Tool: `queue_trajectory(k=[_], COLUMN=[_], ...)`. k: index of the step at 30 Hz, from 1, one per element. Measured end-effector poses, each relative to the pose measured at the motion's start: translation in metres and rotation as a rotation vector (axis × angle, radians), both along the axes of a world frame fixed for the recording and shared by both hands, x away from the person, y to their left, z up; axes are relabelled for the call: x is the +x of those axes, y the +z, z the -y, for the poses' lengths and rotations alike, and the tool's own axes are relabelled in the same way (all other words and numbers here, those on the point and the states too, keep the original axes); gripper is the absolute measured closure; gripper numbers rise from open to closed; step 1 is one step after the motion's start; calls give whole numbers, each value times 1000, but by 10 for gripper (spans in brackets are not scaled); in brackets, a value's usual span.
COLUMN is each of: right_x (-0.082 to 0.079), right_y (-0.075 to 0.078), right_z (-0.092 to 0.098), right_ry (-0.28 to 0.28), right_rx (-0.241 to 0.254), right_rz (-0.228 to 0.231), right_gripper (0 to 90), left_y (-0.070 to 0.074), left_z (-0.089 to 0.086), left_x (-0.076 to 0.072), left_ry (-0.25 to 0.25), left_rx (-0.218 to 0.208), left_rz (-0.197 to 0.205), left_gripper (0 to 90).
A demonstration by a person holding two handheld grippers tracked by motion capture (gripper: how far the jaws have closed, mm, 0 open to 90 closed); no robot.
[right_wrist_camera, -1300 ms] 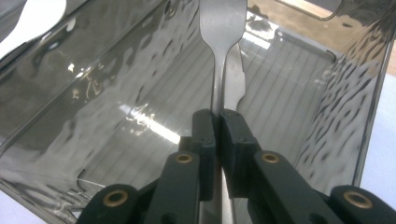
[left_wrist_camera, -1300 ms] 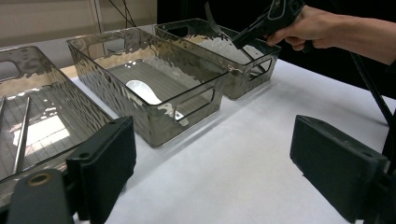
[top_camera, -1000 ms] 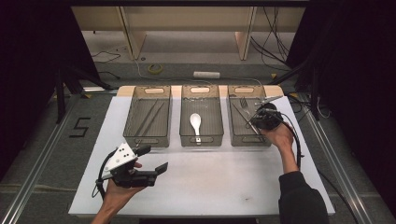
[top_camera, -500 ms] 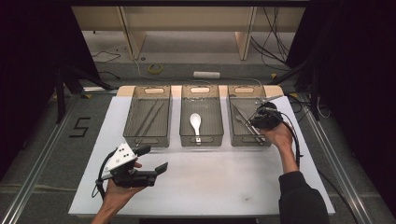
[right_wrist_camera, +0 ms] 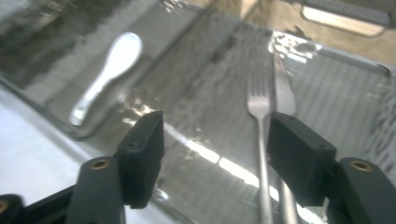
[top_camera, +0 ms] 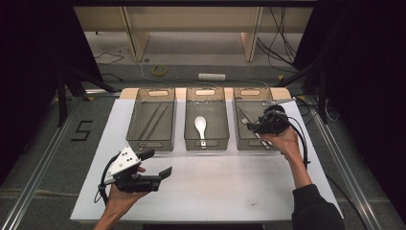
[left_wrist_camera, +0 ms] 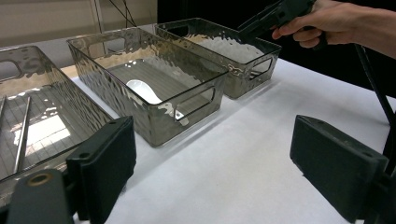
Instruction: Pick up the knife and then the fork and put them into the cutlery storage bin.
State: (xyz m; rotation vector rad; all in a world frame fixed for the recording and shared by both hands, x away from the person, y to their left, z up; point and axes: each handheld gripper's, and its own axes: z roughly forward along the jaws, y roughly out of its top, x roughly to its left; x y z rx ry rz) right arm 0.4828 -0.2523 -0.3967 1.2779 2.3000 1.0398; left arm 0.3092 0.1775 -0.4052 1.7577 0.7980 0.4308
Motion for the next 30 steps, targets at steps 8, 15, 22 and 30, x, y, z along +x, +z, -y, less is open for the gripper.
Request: queue_trajectory(k=[8,15,22,30], right_x=[-24,-42,-60,-85], right_y=[10,13,13,12], right_z=[-7,-10,-14,-21], right_ry=[12,24,57,97], right_rx=[47,80,101,126], right_rz=[58,87,116,163], right_gripper=[269,221,213,200], left_y=[0,-1,-1,-1], left_z=[0,0,1,0], left_x=[0,0,0,1], left_ry=[2,2,1,-4], left_rx=[2,1,0,-5], left_rz=[0,-3,-7,-15], left_gripper=[141,141,141,140])
